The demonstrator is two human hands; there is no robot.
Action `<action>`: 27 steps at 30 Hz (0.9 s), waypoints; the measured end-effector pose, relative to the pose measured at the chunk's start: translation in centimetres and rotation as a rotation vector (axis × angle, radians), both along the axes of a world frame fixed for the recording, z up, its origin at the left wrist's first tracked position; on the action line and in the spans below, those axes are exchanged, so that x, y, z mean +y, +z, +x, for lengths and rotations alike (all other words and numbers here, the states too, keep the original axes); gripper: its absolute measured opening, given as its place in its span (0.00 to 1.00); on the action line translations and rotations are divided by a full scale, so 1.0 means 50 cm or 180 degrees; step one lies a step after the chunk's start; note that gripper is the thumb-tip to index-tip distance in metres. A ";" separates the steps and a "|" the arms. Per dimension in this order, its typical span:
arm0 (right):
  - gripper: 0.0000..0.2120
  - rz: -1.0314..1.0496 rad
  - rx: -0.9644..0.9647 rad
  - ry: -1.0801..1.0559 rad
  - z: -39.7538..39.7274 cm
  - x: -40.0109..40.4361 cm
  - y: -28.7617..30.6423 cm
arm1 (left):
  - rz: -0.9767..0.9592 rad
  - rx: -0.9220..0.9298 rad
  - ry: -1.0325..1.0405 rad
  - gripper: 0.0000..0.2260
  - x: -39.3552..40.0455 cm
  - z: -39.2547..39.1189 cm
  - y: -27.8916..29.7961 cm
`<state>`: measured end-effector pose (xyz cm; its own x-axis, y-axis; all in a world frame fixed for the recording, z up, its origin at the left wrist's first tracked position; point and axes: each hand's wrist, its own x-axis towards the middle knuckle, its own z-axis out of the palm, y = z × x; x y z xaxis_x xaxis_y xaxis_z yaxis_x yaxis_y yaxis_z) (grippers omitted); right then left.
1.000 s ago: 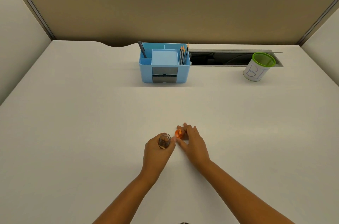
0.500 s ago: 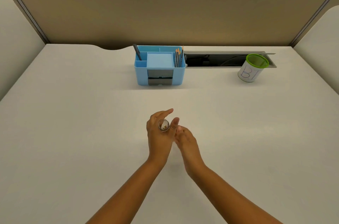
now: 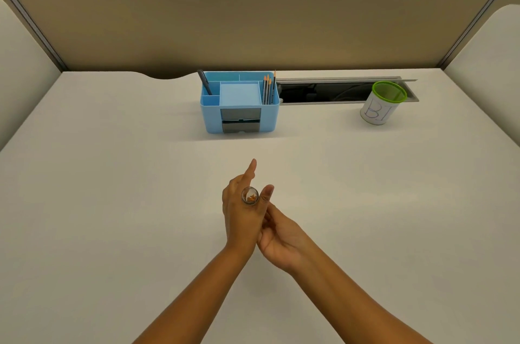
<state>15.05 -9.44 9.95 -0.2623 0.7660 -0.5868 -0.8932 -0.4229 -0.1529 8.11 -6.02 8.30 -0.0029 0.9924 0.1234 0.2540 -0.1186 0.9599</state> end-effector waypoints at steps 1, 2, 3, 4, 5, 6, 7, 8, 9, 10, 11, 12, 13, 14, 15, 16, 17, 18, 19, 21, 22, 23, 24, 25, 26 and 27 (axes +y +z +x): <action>0.09 -0.0035 -0.0025 -0.0004 0.002 0.002 0.001 | 0.0032 0.0023 0.0004 0.26 0.001 0.000 -0.002; 0.09 -0.0065 -0.0018 -0.0022 0.003 0.003 0.003 | 0.0053 0.0050 0.0004 0.28 0.002 0.001 -0.004; 0.09 -0.0083 -0.0001 -0.0048 0.004 0.004 0.004 | 0.0057 0.0081 0.0000 0.31 0.005 0.002 -0.006; 0.09 -0.0082 0.0026 -0.0071 0.004 0.005 0.004 | 0.0048 0.0114 -0.0007 0.32 0.007 0.003 -0.008; 0.09 -0.0064 0.0069 -0.0100 0.004 0.006 0.004 | 0.0041 0.0154 -0.0018 0.32 0.010 0.005 -0.009; 0.08 -0.0046 0.0118 -0.0141 0.006 0.007 0.004 | 0.0037 0.0204 -0.0032 0.31 0.014 0.008 -0.010; 0.08 -0.0035 0.0160 -0.0192 0.008 0.009 0.003 | 0.0025 0.0256 -0.0045 0.29 0.019 0.011 -0.009; 0.07 -0.0028 0.0178 -0.0236 0.012 0.012 0.002 | 0.0001 0.0299 -0.0069 0.27 0.023 0.014 -0.009; 0.07 -0.0022 0.0179 -0.0268 0.016 0.015 0.001 | -0.0019 0.0343 -0.0103 0.27 0.027 0.018 -0.009; 0.07 -0.0025 0.0166 -0.0297 0.021 0.018 0.002 | -0.0023 0.0397 -0.0139 0.27 0.031 0.023 -0.010; 0.07 -0.0026 0.0157 -0.0319 0.025 0.021 0.003 | -0.0013 0.0463 -0.0167 0.27 0.034 0.025 -0.011; 0.08 -0.0027 0.0163 -0.0363 0.031 0.024 0.005 | 0.0001 0.0511 -0.0194 0.26 0.036 0.029 -0.013; 0.08 -0.0033 0.0192 -0.0441 0.038 0.029 0.008 | 0.0001 0.0514 -0.0220 0.24 0.038 0.031 -0.016; 0.09 -0.0032 0.0214 -0.0544 0.045 0.034 0.011 | -0.0005 0.0494 -0.0259 0.23 0.038 0.031 -0.021; 0.10 -0.0038 0.0195 -0.0647 0.056 0.040 0.012 | 0.0010 0.0484 -0.0322 0.24 0.038 0.031 -0.025; 0.11 -0.0053 0.0153 -0.0730 0.068 0.047 0.015 | 0.0044 0.0518 -0.0379 0.25 0.036 0.030 -0.032; 0.11 -0.0106 0.0135 -0.0810 0.080 0.054 0.017 | 0.0077 0.0600 -0.0396 0.26 0.032 0.022 -0.039; 0.11 -0.0172 0.0147 -0.0907 0.096 0.064 0.019 | 0.0107 0.0683 -0.0403 0.27 0.030 0.016 -0.049; 0.11 -0.0217 0.0170 -0.0985 0.111 0.073 0.019 | 0.0107 0.0759 -0.0411 0.27 0.025 0.008 -0.058; 0.11 -0.0310 0.0182 -0.1129 0.141 0.093 0.020 | 0.0071 0.0878 -0.0410 0.28 0.018 -0.009 -0.081; 0.09 -0.0359 0.0165 -0.1210 0.154 0.104 0.020 | 0.0044 0.0934 -0.0412 0.28 0.015 -0.020 -0.096; 0.08 -0.0366 0.0125 -0.1297 0.166 0.113 0.018 | 0.0030 0.0996 -0.0446 0.29 0.013 -0.029 -0.108; 0.07 -0.0353 0.0085 -0.1378 0.180 0.122 0.016 | 0.0015 0.1062 -0.0486 0.29 0.013 -0.036 -0.119; 0.06 -0.0310 0.0094 -0.1467 0.196 0.132 0.012 | 0.0025 0.1165 -0.0521 0.29 0.015 -0.040 -0.125; 0.05 -0.0295 0.0123 -0.1555 0.212 0.141 0.010 | 0.0025 0.1250 -0.0577 0.29 0.019 -0.042 -0.131; 0.05 -0.0284 0.0147 -0.1665 0.229 0.147 0.007 | 0.0039 0.1350 -0.0626 0.29 0.025 -0.041 -0.133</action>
<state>26.50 -2.09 10.29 0.1143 0.7491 -0.6526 -0.9932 0.0714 -0.0921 6.07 -4.76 1.63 0.2383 0.9675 0.0847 0.5954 -0.2144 0.7743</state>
